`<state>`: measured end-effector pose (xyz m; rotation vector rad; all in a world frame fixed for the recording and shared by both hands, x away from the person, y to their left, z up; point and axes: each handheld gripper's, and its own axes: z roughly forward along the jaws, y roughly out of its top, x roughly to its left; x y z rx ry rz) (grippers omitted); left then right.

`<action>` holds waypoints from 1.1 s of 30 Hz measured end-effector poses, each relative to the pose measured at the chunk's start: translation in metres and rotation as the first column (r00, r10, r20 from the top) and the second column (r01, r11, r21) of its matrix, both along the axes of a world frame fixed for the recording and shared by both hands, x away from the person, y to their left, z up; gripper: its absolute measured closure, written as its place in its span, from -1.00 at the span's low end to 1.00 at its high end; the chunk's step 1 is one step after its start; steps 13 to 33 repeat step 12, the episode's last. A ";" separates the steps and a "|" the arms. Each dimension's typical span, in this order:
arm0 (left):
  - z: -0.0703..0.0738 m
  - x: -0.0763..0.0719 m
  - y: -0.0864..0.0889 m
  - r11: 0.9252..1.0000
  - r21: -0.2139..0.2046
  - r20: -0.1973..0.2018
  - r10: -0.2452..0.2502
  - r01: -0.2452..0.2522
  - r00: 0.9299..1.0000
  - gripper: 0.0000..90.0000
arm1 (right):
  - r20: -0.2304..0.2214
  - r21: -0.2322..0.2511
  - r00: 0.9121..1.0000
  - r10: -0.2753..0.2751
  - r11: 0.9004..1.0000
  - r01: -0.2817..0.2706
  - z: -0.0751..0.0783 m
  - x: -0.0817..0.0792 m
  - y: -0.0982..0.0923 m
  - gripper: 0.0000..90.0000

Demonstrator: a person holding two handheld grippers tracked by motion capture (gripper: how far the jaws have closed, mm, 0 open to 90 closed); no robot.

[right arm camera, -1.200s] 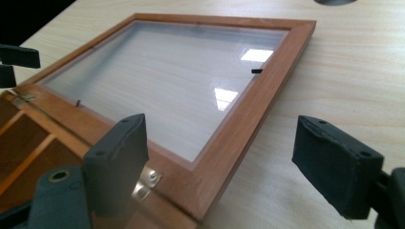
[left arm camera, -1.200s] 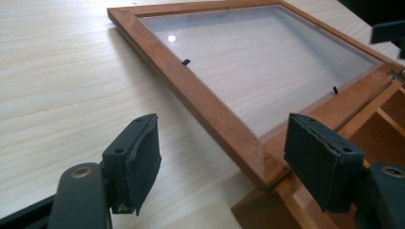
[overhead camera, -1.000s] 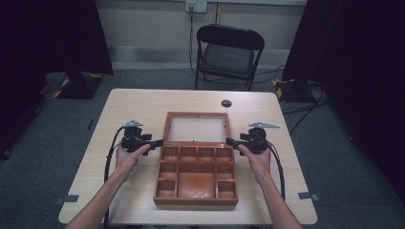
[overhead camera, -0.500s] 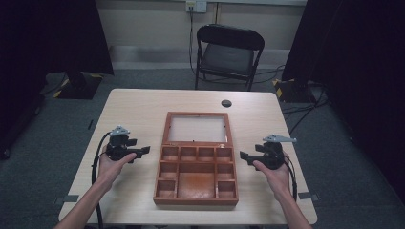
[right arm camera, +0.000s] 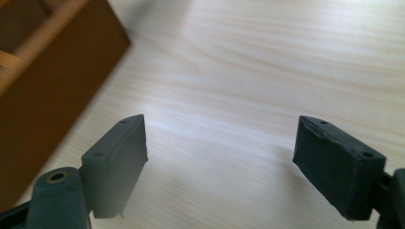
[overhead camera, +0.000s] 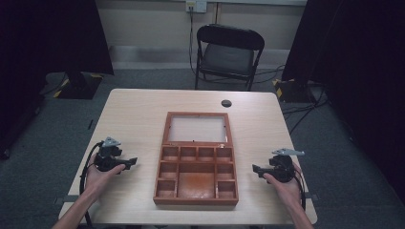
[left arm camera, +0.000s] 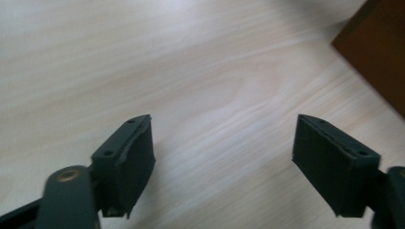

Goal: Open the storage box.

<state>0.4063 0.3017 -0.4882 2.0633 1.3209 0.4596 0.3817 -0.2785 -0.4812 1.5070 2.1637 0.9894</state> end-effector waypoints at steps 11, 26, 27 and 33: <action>-0.014 -0.005 0.000 0.999 -0.007 0.102 0.052 -0.051 0.993 -0.67 | 0.088 -0.101 0.995 -0.056 0.993 0.065 -0.019 -0.001 -0.005 -0.77; -0.014 -0.006 -0.001 0.998 -0.004 0.107 0.060 -0.060 0.992 -0.67 | 0.088 -0.101 0.995 -0.056 0.993 0.065 -0.019 -0.001 -0.005 -0.77; -0.014 -0.006 -0.001 0.998 -0.004 0.107 0.060 -0.060 0.992 -0.67 | 0.088 -0.101 0.995 -0.056 0.993 0.065 -0.019 -0.001 -0.005 -0.77; -0.014 -0.006 -0.001 0.998 -0.004 0.107 0.060 -0.060 0.992 -0.67 | 0.088 -0.101 0.995 -0.056 0.993 0.065 -0.019 -0.001 -0.005 -0.77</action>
